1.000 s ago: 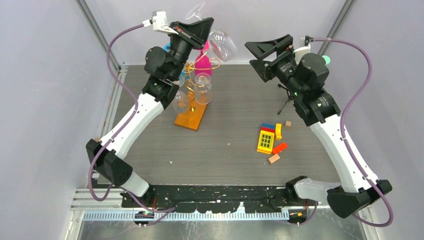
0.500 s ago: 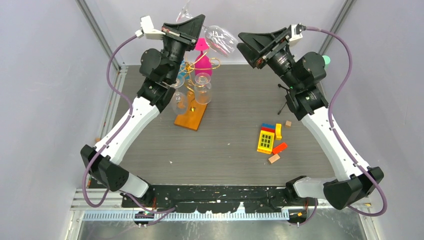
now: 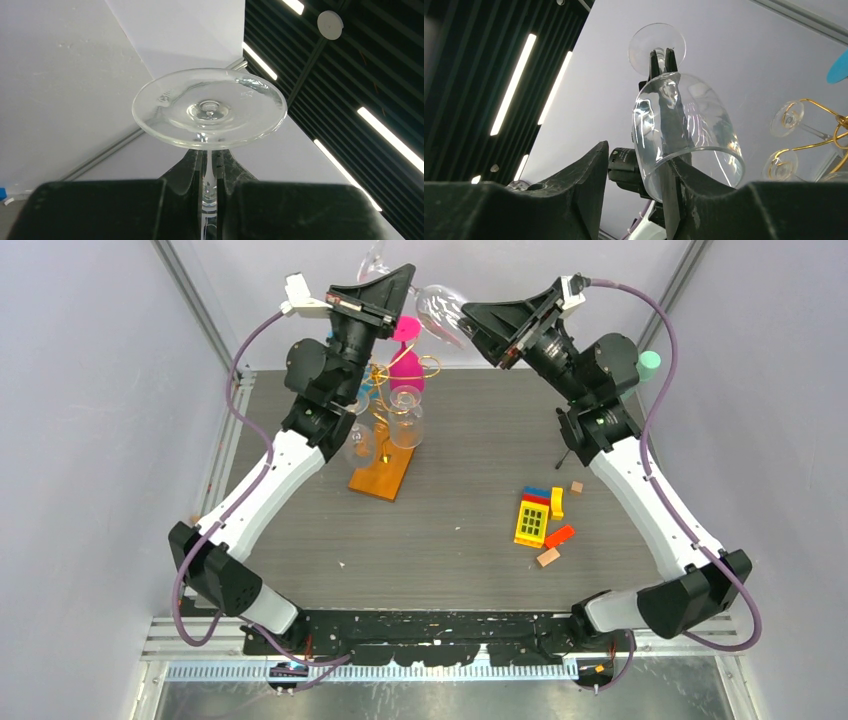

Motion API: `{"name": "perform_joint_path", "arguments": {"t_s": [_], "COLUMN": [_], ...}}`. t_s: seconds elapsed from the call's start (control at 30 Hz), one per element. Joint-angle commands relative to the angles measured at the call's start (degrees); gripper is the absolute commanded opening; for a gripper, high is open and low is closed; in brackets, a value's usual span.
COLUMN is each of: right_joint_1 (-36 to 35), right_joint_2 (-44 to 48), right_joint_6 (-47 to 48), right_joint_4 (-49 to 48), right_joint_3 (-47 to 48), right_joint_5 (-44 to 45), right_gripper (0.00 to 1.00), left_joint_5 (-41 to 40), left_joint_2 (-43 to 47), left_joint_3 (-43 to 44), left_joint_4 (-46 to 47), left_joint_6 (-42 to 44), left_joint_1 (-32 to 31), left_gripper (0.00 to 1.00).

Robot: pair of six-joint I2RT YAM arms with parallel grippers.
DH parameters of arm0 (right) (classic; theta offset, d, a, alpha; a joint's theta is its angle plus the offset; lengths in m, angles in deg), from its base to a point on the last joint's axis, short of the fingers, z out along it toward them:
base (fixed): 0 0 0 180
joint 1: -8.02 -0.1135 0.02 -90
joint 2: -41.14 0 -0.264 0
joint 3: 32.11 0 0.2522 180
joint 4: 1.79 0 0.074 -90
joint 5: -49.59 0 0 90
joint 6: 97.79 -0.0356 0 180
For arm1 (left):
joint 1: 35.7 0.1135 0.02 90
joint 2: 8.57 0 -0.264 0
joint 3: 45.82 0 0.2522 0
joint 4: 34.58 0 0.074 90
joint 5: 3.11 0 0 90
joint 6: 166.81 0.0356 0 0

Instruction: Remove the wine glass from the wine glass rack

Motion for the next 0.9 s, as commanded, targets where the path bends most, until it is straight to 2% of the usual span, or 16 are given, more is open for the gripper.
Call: {"name": "perform_joint_path", "arguments": {"t_s": [0.0,0.07,0.2,0.23,0.3,0.33,0.43,0.5,0.63,0.77,0.87], "right_joint_1": [-0.2,-0.3,-0.3,-0.3,-0.3,-0.3,-0.3,-0.3,-0.2,-0.2,-0.2], "right_joint_2": [-1.3,-1.6,-1.8,-1.7,-1.5,-1.4,-1.4,-1.3,-1.4,-1.8,-2.3], "right_joint_6": [-2.3,-2.4,0.5,1.3,3.8,5.9,10.8,13.4,20.6,29.1,34.4], "right_joint_4": [-5.7,-6.3,-3.1,-2.3,-0.1,2.0,5.8,7.7,14.3,26.3,35.4], "right_joint_3": [3.8,4.1,5.6,6.1,7.1,7.5,9.7,10.7,14.1,17.2,19.5], "right_joint_5": [-2.9,-3.0,-2.4,-2.1,-1.0,0.0,2.0,4.2,8.9,17.5,28.0], "right_gripper": [0.45,0.36,0.05,0.02,0.01,0.00,0.00,0.00,0.00,0.00,0.00], "left_joint_5": [2.1,2.1,2.1,2.2,3.1,4.0,9.8,14.5,22.1,21.6,21.0], "left_joint_2": [0.2,0.4,1.3,1.7,2.6,2.8,3.2,3.3,4.4,7.3,9.7], "left_joint_3": [0.2,-0.2,-0.9,-1.2,-1.6,-1.7,-1.3,-0.5,1.3,-0.4,-1.2], "left_joint_4": [6.5,6.5,6.1,6.1,6.1,6.2,5.3,2.4,-9.3,-18.5,-24.4], "left_joint_6": [-1.1,-0.6,2.4,3.5,5.9,7.1,10.7,12.6,19.8,27.5,33.4], "left_joint_1": [-0.1,-0.1,-0.1,-0.1,-0.1,-0.1,-0.1,-0.1,0.0,0.0,0.1], "left_gripper": [0.00,0.00,0.00,0.02,0.10,0.20,0.62,0.80,0.91,0.94,0.94]}}
